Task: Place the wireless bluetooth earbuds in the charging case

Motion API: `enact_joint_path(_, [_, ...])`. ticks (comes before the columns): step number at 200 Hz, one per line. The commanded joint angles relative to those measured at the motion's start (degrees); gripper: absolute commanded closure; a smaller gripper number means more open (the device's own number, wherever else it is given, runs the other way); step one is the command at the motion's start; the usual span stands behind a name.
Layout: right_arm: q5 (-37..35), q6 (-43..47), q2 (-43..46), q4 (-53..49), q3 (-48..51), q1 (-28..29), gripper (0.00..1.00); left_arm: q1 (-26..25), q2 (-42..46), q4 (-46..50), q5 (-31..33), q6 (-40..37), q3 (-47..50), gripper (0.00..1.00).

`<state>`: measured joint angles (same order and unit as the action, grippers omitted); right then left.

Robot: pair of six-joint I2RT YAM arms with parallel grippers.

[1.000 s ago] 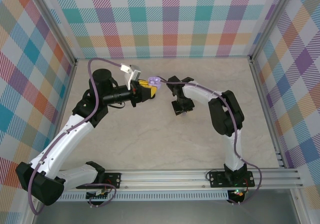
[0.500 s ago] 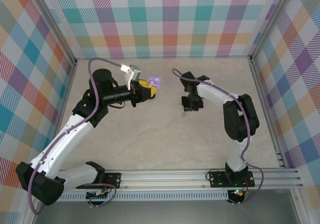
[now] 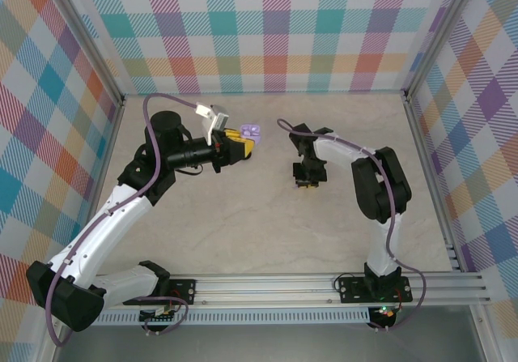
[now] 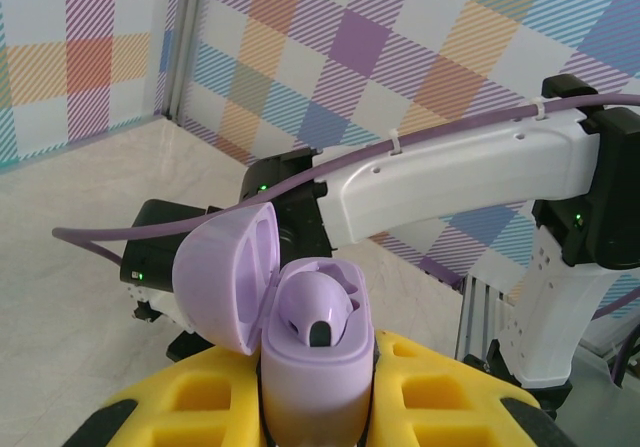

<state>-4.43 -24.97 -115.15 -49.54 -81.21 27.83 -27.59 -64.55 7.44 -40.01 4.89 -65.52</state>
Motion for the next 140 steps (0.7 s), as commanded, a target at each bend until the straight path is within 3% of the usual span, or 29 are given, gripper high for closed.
enact_joint_path(1, [0.8,-0.8,-1.0,-0.4,-1.5,0.2,0.82,0.4,0.4,-0.1,-0.8,-0.6,-0.4,0.89])
enact_joint_path(87, [1.1,3.8,-4.7,-1.7,-6.5,0.5,0.78,0.4,0.2,0.0,-0.9,-0.6,-0.3,0.88])
enact_joint_path(140, [-0.9,4.6,-1.6,-2.3,-6.7,1.0,0.73,0.4,0.0,0.0,-0.9,-0.6,-0.6,0.88])
